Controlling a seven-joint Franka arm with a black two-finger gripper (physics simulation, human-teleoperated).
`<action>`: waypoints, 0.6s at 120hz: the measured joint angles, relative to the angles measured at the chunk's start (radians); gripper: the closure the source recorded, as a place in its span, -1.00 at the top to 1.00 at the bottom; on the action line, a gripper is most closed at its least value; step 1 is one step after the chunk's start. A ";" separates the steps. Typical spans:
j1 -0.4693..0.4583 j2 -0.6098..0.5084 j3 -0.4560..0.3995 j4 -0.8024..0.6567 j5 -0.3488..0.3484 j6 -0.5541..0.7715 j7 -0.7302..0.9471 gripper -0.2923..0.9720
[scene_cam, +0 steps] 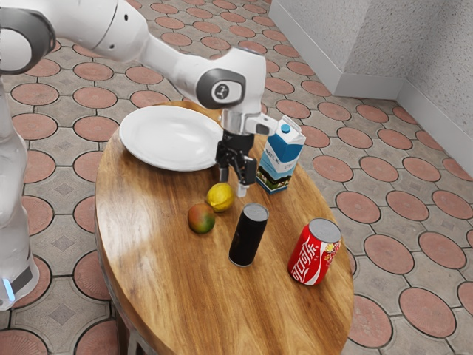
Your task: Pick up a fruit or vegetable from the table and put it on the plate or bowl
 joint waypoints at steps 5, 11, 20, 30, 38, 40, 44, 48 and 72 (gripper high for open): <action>0.001 0.000 0.001 -0.003 -0.012 0.005 0.005 0.48; 0.015 -0.011 0.001 -0.022 -0.030 0.009 0.011 0.48; 0.054 -0.028 0.000 -0.048 -0.057 0.014 0.014 0.48; 0.057 -0.026 0.000 -0.054 -0.078 0.017 0.000 0.47; 0.054 -0.026 -0.010 -0.059 -0.089 0.020 -0.014 0.47; 0.052 -0.029 -0.012 -0.062 -0.091 0.020 -0.018 0.46; 0.052 -0.037 -0.013 -0.070 -0.098 0.021 -0.025 0.46; 0.055 -0.042 -0.014 -0.078 -0.107 0.022 -0.032 0.46; 0.056 -0.044 -0.016 -0.118 -0.159 0.028 -0.067 0.46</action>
